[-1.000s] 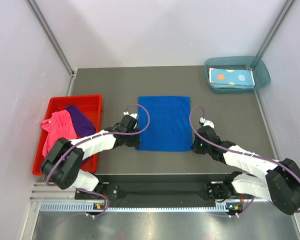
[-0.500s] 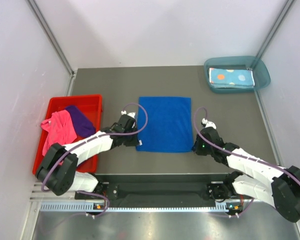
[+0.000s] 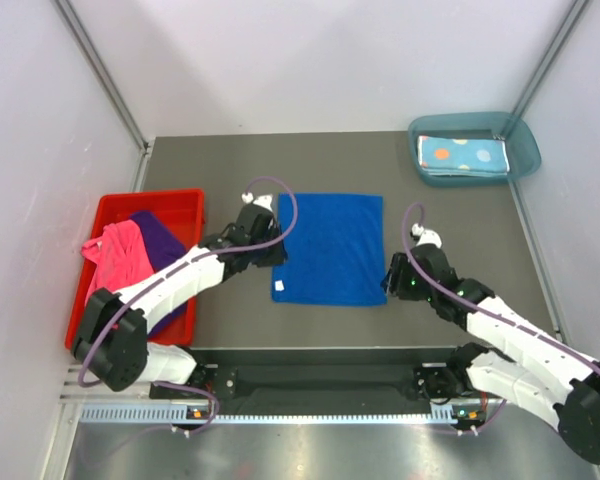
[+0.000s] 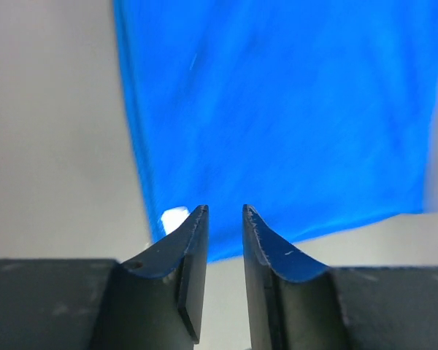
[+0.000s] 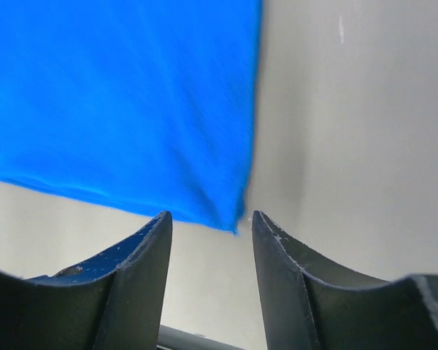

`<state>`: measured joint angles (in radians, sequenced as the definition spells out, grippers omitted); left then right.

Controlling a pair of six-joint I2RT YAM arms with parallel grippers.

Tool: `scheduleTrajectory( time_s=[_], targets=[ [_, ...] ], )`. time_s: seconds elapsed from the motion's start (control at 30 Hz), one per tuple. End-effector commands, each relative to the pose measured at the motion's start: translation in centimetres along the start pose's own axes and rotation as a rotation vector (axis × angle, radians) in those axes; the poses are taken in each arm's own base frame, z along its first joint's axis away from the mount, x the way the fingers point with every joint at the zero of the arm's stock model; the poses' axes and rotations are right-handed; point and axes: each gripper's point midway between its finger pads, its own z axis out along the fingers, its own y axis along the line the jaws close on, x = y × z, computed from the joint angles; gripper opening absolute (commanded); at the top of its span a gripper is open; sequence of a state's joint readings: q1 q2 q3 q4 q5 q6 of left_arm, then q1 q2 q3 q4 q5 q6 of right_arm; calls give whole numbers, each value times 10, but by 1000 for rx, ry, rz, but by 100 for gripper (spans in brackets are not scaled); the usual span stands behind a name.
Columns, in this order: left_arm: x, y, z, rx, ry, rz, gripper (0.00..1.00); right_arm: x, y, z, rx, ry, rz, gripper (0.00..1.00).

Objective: Fold and stack the towels
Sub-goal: Fold the towel

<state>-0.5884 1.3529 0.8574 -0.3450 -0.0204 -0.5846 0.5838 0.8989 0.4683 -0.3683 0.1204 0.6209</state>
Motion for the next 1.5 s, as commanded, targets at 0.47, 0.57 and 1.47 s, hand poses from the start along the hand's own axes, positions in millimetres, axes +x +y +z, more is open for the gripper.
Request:
scheduleTrajectory(
  time_s=[0.47,0.57,1.47],
  targets=[
    [-142,11,59,-13,-254,-16,29,-62,76,14,-245,-91,-17,37],
    [-160,15,80,-20,-298,24,28,-50,80,30,-263,-67,-17,33],
    [-181,45,168,-122,-260,85,31,23,35,67,-123,90,-28,28]
  ],
)
